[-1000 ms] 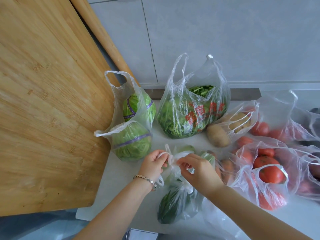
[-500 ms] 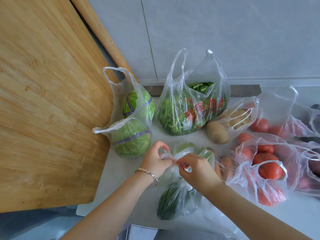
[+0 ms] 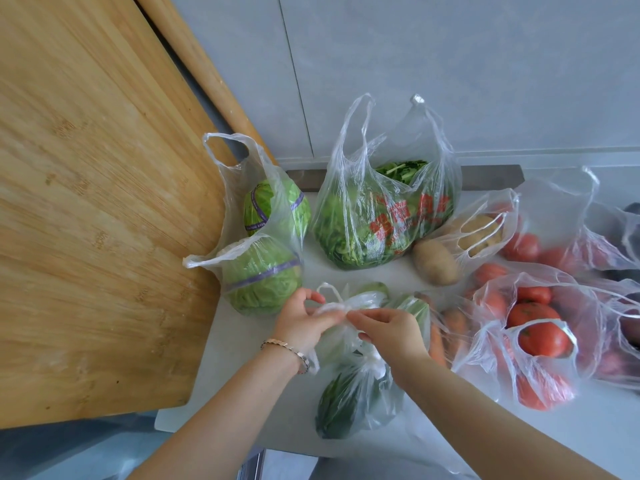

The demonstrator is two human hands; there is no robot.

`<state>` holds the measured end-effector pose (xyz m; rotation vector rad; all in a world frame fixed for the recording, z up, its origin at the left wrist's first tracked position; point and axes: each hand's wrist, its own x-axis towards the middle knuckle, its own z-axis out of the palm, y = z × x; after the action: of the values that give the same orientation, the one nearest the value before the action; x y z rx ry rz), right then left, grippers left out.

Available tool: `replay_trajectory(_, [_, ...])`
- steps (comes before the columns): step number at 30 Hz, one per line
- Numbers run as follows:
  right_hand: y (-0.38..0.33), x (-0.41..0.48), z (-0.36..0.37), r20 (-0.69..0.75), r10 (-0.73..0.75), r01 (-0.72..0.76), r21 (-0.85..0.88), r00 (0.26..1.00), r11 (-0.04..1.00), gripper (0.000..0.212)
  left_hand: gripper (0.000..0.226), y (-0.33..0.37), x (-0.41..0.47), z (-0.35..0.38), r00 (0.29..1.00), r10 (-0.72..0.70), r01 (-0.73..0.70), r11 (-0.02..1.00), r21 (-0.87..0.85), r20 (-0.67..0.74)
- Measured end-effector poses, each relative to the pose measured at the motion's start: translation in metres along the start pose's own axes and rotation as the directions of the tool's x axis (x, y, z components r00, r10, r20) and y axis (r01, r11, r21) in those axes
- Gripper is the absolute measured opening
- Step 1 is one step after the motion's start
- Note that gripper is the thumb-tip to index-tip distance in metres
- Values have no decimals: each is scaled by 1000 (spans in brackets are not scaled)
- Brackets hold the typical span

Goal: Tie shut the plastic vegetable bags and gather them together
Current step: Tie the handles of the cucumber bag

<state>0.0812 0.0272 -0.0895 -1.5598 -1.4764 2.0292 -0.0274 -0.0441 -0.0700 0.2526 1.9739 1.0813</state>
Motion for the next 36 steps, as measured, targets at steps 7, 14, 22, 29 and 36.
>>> replay_trajectory(7, [-5,6,-1,52,2,7,-182,999,983,17,31,0,0,3,963,269,-263,936,233,7])
replay_trajectory(14, [-9,5,-1,97,-330,330,-523,939,785,9,47,-9,8,-1,590,791,-563,257,786,163])
replay_trajectory(22, [-12,15,-9,174,91,-70,-125,981,990,26,25,0,5,5,888,452,-371,814,446,-86])
replay_trajectory(29, [-15,12,-3,182,2,38,-217,983,975,27,11,1,11,4,943,326,-298,913,280,-60])
replay_trajectory(36, [-24,11,-2,255,-100,227,-533,962,815,25,8,-2,11,-2,851,512,-430,807,405,-115])
